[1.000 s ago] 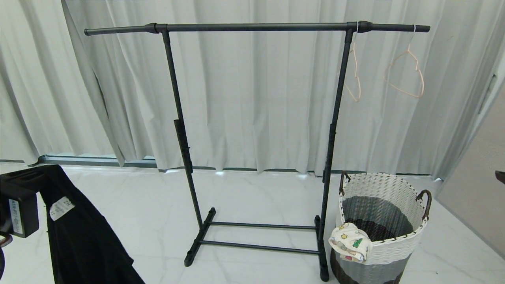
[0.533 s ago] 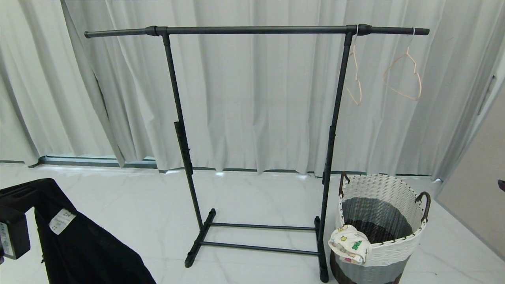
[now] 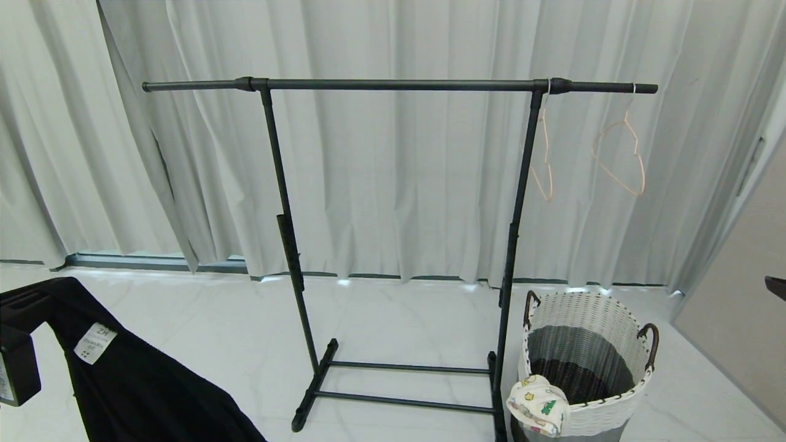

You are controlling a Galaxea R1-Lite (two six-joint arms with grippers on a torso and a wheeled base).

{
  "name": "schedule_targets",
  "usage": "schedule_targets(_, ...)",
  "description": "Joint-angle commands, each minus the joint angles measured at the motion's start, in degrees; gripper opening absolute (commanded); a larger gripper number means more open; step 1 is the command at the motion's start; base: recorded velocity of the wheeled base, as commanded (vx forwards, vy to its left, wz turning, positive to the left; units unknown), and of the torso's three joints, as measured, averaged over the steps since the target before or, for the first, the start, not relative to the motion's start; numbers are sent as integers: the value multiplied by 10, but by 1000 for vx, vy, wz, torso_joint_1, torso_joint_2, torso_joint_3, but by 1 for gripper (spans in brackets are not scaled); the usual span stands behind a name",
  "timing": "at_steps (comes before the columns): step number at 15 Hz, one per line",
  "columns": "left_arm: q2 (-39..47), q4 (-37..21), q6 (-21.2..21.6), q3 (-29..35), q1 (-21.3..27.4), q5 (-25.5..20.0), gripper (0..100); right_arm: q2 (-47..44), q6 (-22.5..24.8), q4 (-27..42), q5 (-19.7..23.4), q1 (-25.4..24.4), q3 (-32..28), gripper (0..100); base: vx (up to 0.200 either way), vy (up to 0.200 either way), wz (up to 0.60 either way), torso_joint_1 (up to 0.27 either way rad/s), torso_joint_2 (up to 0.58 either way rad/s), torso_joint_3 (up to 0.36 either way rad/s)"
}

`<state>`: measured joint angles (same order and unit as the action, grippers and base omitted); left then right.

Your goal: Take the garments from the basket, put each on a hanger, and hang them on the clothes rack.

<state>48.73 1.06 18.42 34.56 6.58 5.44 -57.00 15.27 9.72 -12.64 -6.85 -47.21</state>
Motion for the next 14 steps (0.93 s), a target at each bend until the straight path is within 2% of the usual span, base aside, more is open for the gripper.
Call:
schedule_targets(1, 1, 0, 0, 1, 0, 0, 0, -4, 0, 0, 0, 0, 0, 100, 0, 0, 0, 173, -466, -290)
schedule_targets(14, -11, 3, 9, 3, -1, 1, 0, -14, 3, -4, -2, 0, -8, 100, 0, 0, 0, 215, -499, -287)
